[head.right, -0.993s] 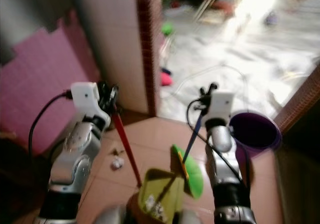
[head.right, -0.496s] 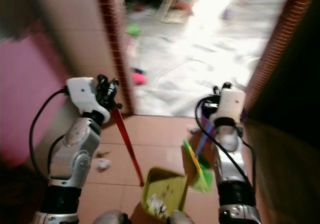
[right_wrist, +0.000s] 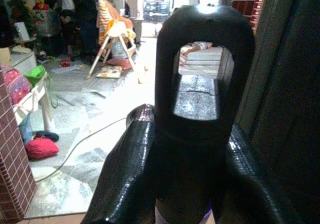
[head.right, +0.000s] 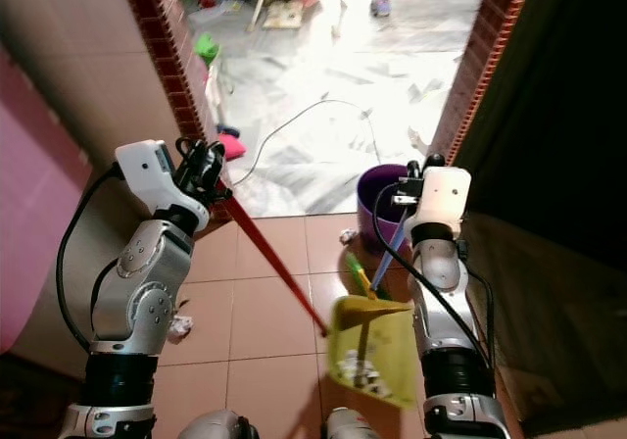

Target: Sweep floor

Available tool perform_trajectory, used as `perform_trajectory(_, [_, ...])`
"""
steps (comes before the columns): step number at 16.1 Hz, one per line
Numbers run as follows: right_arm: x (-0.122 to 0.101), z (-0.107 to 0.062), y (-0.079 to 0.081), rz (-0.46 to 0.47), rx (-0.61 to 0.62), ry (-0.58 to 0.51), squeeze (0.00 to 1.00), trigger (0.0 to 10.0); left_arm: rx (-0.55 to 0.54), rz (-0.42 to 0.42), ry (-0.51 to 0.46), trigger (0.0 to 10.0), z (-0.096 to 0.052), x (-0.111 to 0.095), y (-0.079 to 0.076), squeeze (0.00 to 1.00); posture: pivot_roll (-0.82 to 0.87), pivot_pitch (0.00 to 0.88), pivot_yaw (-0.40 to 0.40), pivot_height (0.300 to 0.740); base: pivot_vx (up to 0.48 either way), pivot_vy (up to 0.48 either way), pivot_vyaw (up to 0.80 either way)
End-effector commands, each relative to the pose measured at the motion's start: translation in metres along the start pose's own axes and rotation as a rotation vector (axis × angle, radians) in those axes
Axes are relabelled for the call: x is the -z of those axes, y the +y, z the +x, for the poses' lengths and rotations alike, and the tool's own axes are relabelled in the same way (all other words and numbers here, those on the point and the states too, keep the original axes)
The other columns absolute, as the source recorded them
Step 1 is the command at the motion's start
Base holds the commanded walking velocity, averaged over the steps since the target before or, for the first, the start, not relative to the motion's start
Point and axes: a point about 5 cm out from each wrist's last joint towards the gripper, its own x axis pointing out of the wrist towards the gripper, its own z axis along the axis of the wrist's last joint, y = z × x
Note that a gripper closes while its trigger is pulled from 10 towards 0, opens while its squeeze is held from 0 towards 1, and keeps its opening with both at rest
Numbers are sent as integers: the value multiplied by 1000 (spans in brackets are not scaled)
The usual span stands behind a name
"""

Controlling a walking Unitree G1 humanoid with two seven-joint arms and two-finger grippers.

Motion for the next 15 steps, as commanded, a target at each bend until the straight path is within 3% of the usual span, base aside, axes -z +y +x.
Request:
perform_trajectory(1, [5, -2, -7, -72, 20, 29, 0, 10000, -34, -7, -45, 10000, 0, -7, 5, 0, -109, 0, 38, 740, 0, 0, 0])
perform_trajectory(2, [9, -4, -7, -63, 24, 52, 0, 10000, -59, 31, -55, 10000, -2, -7, 9, 0, -110, 0, 39, 740, 0, 0, 0])
perform_trajectory(4, [11, -5, -7, -38, 29, 66, 0, 10000, -79, 2, -34, 10000, -4, -3, 12, 0, -107, 0, 38, 740, 0, 0, -800])
perform_trajectory(8, [12, -4, -2, -39, 7, 69, 0, 10000, -101, 34, -7, 10000, -4, 3, 15, 0, -104, 0, 34, 740, 0, 60, -800])
perform_trajectory(12, [13, -4, 2, -27, -14, 77, 0, 10000, -94, 44, 18, 10000, -6, 9, 14, 0, -101, 0, 35, 740, 0, 480, -788])
perform_trajectory(15, [11, -4, 7, -20, -30, 59, 0, 10000, -79, 51, 33, 10000, -6, 12, 10, 0, -100, 0, 38, 740, 0, 480, -154])
